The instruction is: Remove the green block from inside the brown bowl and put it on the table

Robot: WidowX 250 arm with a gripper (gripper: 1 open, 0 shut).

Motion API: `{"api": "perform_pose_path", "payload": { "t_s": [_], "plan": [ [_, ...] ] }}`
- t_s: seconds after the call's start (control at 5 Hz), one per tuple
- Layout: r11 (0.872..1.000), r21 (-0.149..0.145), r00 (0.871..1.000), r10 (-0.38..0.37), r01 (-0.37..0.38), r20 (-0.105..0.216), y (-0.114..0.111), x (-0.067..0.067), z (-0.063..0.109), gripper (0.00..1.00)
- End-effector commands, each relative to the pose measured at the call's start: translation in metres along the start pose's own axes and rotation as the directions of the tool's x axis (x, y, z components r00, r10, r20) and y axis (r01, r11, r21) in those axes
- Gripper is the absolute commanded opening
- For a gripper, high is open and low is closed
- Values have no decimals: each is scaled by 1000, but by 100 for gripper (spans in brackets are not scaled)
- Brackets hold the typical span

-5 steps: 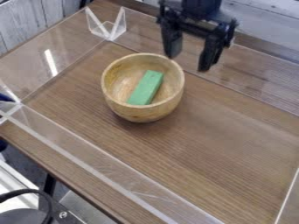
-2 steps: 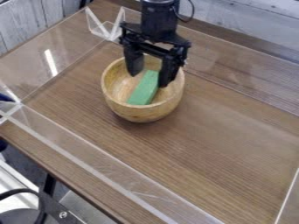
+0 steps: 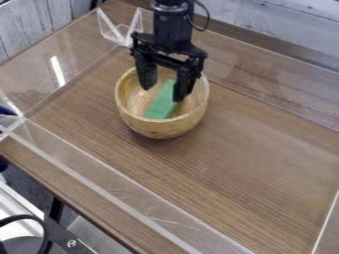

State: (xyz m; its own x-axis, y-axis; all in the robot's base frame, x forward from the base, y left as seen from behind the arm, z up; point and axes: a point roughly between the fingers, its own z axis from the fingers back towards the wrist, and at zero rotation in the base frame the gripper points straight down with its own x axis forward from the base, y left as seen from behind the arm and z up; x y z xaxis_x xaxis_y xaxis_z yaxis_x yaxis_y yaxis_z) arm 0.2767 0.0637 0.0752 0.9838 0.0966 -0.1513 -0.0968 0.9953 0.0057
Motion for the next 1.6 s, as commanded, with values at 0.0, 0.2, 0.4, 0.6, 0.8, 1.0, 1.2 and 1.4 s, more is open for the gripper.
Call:
{"api": "perform_pose_path", "payload": {
  "t_s": [0.0,0.2,0.4,0.6,0.8,1.0,1.2,1.4],
  "plan": [
    [1000,-1,997,15,-15,77,7,17,16,100],
    [1000,-11,996,21,-20,83,7,21,15,100],
    [1000,-18,996,25,-24,89,6,23,16,100],
    [999,-28,995,30,-28,99,4,21,21,100],
    [999,-31,995,36,-33,95,5,21,20,100],
    [999,-33,995,40,-37,92,5,20,20,100],
    [999,-34,995,43,-40,87,5,20,20,100],
    [998,-36,995,45,-42,84,5,19,19,100]
  ]
}}
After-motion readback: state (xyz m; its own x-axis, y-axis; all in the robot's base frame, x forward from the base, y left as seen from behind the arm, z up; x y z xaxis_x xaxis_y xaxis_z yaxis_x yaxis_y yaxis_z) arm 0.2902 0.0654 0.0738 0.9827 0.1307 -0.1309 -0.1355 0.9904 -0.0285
